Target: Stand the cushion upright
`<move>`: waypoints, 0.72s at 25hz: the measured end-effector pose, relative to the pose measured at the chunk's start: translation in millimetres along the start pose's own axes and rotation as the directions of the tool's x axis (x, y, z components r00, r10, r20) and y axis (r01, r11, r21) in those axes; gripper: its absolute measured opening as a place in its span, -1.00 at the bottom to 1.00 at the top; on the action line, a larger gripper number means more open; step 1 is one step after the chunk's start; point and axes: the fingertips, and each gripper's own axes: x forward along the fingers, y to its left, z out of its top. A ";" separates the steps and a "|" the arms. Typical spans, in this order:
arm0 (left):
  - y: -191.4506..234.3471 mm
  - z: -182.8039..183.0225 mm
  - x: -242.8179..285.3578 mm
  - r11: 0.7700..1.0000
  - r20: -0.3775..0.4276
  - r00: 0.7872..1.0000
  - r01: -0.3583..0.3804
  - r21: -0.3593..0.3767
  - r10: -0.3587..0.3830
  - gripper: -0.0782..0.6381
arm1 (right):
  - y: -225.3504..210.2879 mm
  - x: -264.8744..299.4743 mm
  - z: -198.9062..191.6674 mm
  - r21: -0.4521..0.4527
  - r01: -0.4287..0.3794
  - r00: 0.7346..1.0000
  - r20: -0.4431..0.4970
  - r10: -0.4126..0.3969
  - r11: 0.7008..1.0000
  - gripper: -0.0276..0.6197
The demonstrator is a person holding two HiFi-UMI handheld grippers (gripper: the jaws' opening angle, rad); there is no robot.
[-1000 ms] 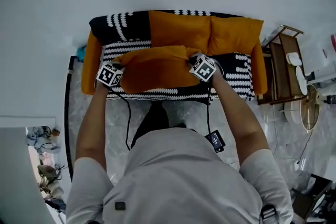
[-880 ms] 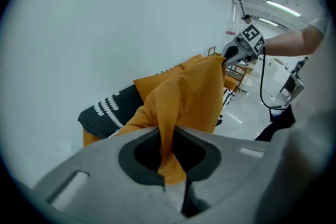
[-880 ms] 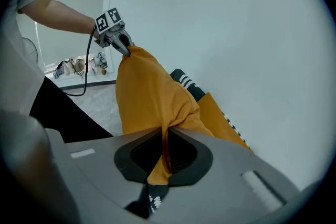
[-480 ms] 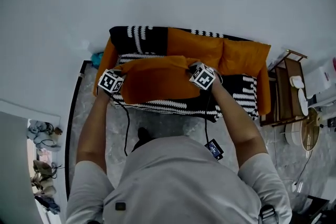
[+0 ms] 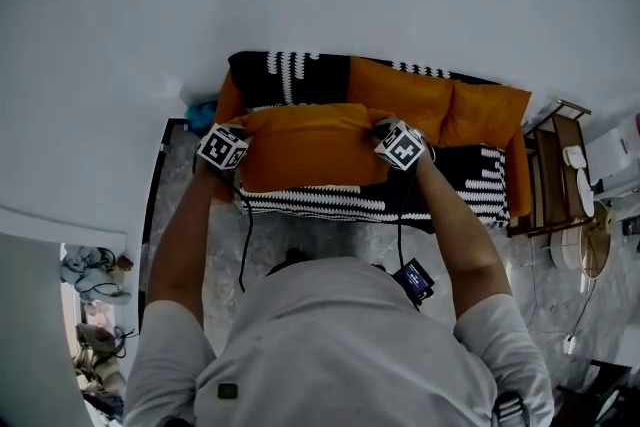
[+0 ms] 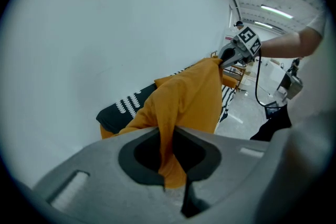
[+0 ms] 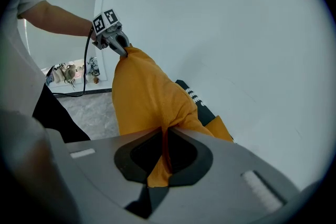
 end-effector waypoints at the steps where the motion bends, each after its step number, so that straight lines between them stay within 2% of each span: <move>1: 10.4 -2.7 -1.7 1.000 0.001 1.000 0.009 0.009 -0.009 -0.67 | 1.6 6.4 7.7 0.010 0.004 1.000 -0.003 -0.004 1.000 -0.84; 8: 69.8 -17.3 -2.8 0.999 0.001 1.000 0.031 0.014 -0.031 -0.67 | 1.9 47.5 49.3 0.045 0.016 1.000 -0.024 -0.015 0.999 -0.84; 14: 100.3 -29.3 19.7 0.999 -0.023 0.999 0.042 -0.015 -0.043 -0.67 | -7.7 81.6 60.1 0.038 -0.008 0.999 -0.043 0.009 0.999 -0.84; 18: 111.8 -22.1 39.4 0.999 -0.043 0.998 0.042 -0.032 -0.044 -0.67 | -28.0 101.0 57.0 0.036 -0.037 0.998 -0.041 0.038 0.999 -0.84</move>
